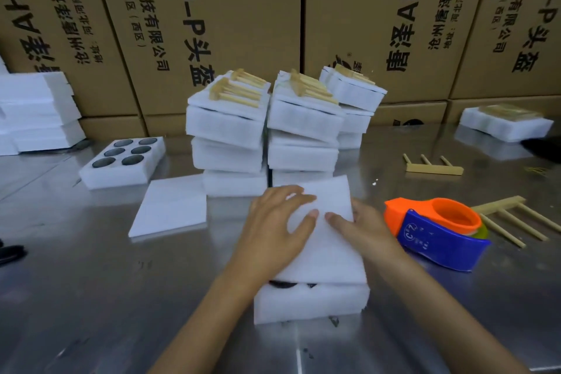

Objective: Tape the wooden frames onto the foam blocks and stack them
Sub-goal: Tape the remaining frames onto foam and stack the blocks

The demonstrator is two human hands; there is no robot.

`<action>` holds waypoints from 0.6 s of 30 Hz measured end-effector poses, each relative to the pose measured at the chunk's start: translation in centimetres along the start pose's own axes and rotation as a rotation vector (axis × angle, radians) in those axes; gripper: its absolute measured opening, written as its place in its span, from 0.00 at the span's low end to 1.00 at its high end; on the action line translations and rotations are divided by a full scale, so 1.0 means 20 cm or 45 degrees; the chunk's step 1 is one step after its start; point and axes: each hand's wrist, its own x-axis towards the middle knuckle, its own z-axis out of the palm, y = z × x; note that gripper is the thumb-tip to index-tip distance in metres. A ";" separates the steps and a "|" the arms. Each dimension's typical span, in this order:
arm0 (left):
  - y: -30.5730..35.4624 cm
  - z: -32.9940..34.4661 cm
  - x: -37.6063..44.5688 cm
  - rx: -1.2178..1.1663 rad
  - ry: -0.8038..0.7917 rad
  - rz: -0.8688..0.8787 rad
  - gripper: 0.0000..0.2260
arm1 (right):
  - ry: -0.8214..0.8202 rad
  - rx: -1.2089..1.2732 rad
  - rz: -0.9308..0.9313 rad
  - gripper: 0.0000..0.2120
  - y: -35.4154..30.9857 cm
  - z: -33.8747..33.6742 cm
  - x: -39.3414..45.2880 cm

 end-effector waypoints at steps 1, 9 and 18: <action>-0.04 0.01 0.03 0.043 -0.048 -0.088 0.17 | -0.046 -0.057 -0.013 0.12 0.01 -0.01 -0.01; -0.16 0.09 0.09 0.045 -0.587 -0.521 0.26 | -0.207 -0.355 -0.116 0.17 0.06 -0.03 -0.03; -0.02 0.10 0.31 0.509 -0.453 -0.273 0.23 | 0.148 -0.696 -0.244 0.07 -0.07 -0.13 0.17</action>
